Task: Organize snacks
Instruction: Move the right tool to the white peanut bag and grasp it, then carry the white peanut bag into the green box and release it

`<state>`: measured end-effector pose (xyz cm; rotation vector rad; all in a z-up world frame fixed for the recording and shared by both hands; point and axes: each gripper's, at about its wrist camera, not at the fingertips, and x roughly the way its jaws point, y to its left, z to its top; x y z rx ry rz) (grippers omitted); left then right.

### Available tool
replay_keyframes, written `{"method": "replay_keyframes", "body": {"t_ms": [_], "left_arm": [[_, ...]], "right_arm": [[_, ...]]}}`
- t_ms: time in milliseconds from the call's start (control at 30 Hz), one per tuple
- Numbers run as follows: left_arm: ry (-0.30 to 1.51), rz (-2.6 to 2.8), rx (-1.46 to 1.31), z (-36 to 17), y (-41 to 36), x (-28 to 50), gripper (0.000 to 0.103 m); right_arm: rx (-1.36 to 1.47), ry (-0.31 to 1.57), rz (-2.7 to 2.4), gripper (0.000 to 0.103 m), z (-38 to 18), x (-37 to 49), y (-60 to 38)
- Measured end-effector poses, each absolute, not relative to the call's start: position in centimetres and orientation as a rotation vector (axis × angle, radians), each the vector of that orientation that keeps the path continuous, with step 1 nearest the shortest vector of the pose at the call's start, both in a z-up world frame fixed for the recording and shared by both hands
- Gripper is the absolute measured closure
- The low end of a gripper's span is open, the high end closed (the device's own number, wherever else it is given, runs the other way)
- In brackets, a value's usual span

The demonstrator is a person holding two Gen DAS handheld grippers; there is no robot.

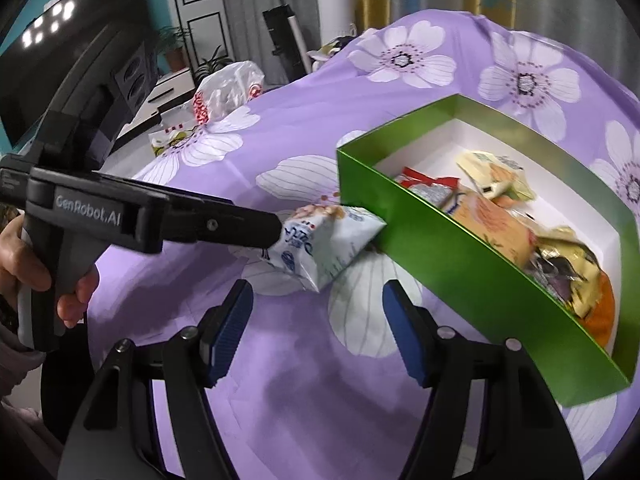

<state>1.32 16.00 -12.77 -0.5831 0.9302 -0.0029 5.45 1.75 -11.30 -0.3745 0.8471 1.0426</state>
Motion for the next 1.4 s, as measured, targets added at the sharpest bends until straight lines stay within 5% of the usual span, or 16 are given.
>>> {"method": "replay_keyframes", "body": {"t_ms": [633, 700, 767, 1400], "left_arm": [[0.956, -0.080, -0.553, -13.8, 14.7, 4.2, 0.018], [0.954, -0.090, -0.567, -14.1, 14.8, 4.3, 0.028], [0.960, -0.111, -0.590, -14.3, 14.8, 4.5, 0.051], [0.833, -0.124, -0.433, -7.6, 11.8, 1.1, 0.052]], "right_arm": [[-0.357, 0.913, 1.113, 0.061, -13.0, 6.6, 4.9], [-0.353, 0.924, 1.119, 0.064, -13.3, 6.8, 5.0], [-0.349, 0.940, 1.131, 0.069, -13.8, 6.8, 5.1], [-0.233, 0.766, 1.124, 0.075, -8.4, 3.8, 1.7]]}}
